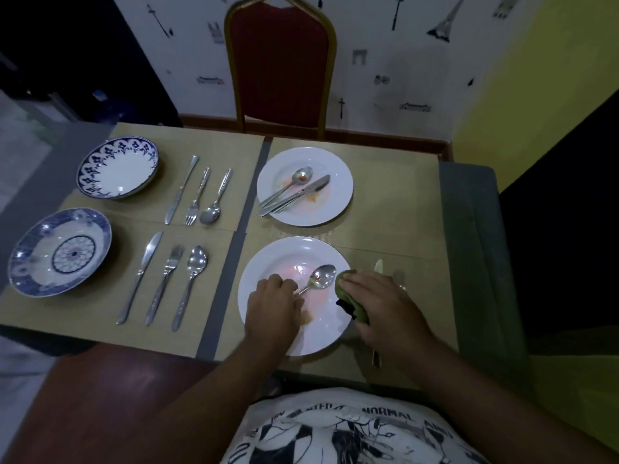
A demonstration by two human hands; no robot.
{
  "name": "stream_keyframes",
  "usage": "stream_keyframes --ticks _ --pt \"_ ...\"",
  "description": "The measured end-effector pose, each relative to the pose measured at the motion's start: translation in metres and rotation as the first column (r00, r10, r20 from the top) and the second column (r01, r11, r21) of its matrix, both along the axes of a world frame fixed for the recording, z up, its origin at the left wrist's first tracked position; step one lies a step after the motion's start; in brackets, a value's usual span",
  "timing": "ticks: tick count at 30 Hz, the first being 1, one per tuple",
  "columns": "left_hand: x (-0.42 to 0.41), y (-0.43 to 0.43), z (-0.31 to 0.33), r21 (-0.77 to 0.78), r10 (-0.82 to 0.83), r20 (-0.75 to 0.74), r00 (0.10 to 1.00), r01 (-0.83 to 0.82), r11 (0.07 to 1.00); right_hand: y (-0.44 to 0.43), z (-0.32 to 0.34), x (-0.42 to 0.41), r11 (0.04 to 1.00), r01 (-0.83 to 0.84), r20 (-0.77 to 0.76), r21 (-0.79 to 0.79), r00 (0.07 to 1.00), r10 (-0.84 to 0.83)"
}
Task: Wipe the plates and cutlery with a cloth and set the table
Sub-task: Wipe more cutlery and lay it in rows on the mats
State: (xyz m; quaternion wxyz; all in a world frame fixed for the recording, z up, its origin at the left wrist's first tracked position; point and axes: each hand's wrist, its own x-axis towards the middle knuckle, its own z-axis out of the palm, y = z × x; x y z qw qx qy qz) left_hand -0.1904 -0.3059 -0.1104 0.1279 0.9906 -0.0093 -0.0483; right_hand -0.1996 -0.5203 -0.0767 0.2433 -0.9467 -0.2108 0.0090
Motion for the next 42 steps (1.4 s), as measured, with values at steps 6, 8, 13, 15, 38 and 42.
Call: stream_keyframes --ticks 6,8,13,15,38,42 --pt "0.014 0.009 -0.01 0.033 -0.004 -0.079 0.997 0.007 0.999 0.024 0.005 0.0 0.996 -0.058 0.059 -0.065 0.996 0.062" --pt "0.016 0.011 -0.013 -0.007 0.015 -0.11 0.994 -0.016 1.0 0.03 0.009 -0.002 0.995 -0.059 0.072 -0.079 0.995 0.065" --pt "0.018 0.022 0.0 -0.368 0.008 -0.319 0.948 -0.131 0.92 0.035 0.009 -0.002 0.994 -0.026 0.021 -0.108 0.999 0.029" --pt "0.014 0.03 0.008 -0.465 0.003 -0.415 0.91 -0.215 0.859 0.039 0.01 0.001 0.994 -0.021 0.024 -0.111 0.999 0.024" --pt "-0.005 0.071 0.038 -0.635 -0.049 -0.766 0.64 -0.744 0.208 0.085 0.008 0.033 0.971 -0.192 0.012 -0.142 0.981 0.196" --pt "-0.002 0.071 0.04 -0.652 -0.052 -0.753 0.656 -0.732 0.198 0.086 0.008 0.026 0.97 -0.216 0.005 -0.112 0.976 0.218"
